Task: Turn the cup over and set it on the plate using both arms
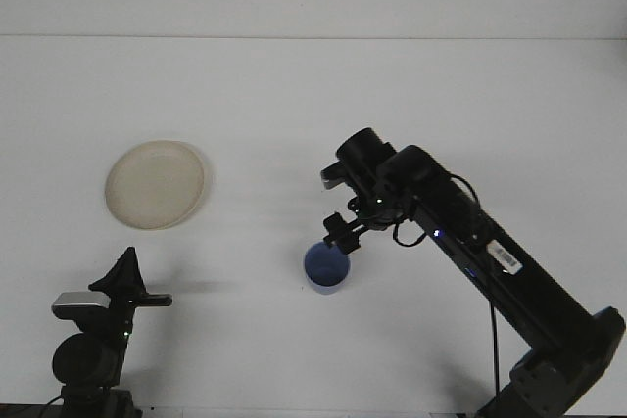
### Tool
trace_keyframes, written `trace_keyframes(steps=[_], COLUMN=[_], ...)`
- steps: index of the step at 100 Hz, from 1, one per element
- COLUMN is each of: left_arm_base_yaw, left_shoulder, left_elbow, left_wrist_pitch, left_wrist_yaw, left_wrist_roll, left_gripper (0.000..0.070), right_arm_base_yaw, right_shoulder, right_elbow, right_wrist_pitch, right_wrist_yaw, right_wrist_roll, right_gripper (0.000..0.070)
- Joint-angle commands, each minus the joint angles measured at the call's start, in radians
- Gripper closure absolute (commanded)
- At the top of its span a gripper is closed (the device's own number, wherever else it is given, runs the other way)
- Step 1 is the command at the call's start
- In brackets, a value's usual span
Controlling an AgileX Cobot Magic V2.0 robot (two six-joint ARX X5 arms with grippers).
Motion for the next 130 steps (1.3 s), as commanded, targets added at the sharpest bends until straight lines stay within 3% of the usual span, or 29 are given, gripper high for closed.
trace_keyframes(steps=[1,36,55,130], left_arm_base_yaw=[-0.002,-0.002,-0.002,-0.002], left_shoulder=[-0.002,-0.002,-0.002,-0.002], left_elbow=[-0.019,-0.019,-0.019,-0.019], left_wrist_pitch=[0.01,0.01,0.01,0.01], left_wrist_yaw=[0.005,0.005,0.005,0.005], left_wrist_roll=[-0.006,-0.006,-0.006,-0.006], left_gripper=[0.0689,0.0689,0.0689,0.0689], right_arm_base_yaw=[-0.037,-0.36,-0.449,-0.475], right_shoulder=[-0.019,-0.14,-0.235,-0.968], right_elbow=[0.023,0.006,-0.076,-0.989], right_wrist_pitch=[-0.026,0.007,0.067,0.731], right_wrist_yaw=[0.001,0.022,0.061,0.088], right_wrist_roll=[-0.043,-0.055,-0.055,0.055], right_gripper=[0.021,0.0218,0.0223,0.0223])
